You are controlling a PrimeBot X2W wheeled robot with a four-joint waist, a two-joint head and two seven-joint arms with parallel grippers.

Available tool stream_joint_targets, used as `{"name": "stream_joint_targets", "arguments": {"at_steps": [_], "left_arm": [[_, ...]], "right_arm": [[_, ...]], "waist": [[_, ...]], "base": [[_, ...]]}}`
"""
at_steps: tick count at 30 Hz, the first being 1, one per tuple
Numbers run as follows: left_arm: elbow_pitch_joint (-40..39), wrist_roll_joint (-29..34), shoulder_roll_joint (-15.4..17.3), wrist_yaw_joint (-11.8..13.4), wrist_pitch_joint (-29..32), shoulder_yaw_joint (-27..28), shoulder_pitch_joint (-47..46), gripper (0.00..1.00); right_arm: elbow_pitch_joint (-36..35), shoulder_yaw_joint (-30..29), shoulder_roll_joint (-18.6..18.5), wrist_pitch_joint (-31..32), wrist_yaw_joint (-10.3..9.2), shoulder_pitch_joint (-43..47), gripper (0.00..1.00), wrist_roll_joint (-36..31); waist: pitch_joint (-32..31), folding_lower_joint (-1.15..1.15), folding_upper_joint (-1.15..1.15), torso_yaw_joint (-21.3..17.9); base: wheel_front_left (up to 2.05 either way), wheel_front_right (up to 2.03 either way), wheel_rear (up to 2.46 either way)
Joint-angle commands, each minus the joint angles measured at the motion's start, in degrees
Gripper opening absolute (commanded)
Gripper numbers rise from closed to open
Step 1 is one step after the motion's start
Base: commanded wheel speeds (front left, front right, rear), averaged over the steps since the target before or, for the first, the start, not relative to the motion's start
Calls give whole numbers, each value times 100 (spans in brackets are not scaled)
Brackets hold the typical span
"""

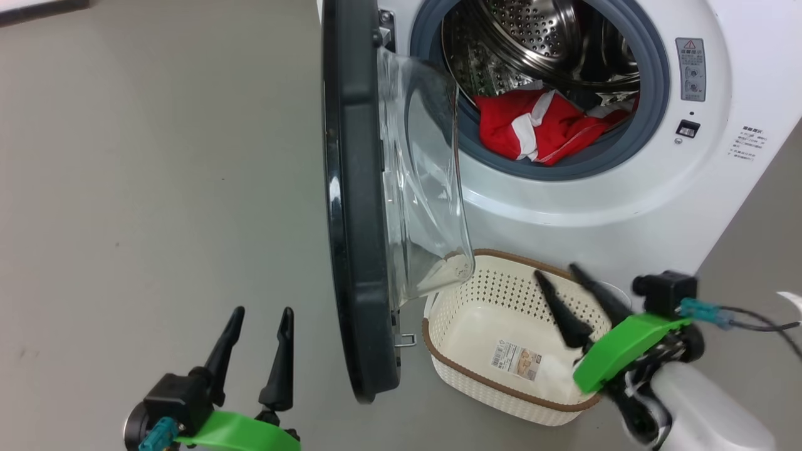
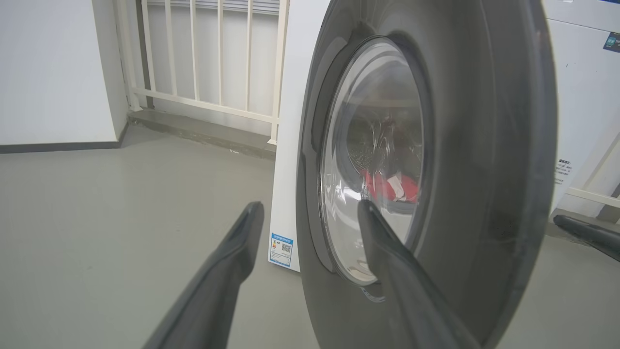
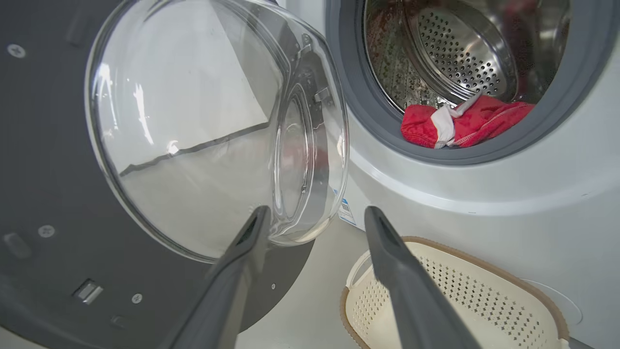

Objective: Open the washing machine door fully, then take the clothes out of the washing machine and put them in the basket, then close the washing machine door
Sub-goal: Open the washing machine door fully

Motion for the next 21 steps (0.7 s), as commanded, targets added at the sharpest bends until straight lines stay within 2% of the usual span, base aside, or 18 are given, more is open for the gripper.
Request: {"name": "stream_joint_targets", "arguments": {"at_steps": [1, 3, 4, 5, 11, 16, 21], "left_arm": [[-176, 77, 82, 4, -28, 171, -203, 100], [-299, 78, 82, 1, -28, 188, -205, 100], [-410, 74, 82, -2, -28, 211, -178, 100], [-449, 73, 82, 0, -28, 221, -164, 100], [-610, 101, 82, 37, -28, 278, -111, 100], [-715, 129, 82, 71, -28, 313, -106, 100], [-745, 137, 82, 107, -28, 319, -92, 100]], "right_arm": [[-76, -53, 6, -68, 37, -82, 100, -128], [-208, -646, 115, -79, 37, -18, 100, -657], [-483, -1173, 273, -81, 37, 168, 100, -1291], [-638, -1398, 359, -81, 37, 272, 100, -1591], [-1440, -2244, 819, -83, 37, 858, 100, -2923], [-2031, -2660, 1010, -83, 37, 1199, 100, -3444], [-2214, -2778, 1056, -84, 37, 1453, 100, -3533]], "waist": [[14, 0, 0, -4], [42, 0, 0, -18], [62, 0, 0, -26], [70, 0, 0, -30], [106, 0, 0, -62], [154, 0, 0, -94], [173, 0, 0, -115]], "base": [[0, 0, 0], [0, 0, 0], [0, 0, 0], [0, 0, 0], [0, 0, 0], [0, 0, 0], [0, 0, 0]]}}
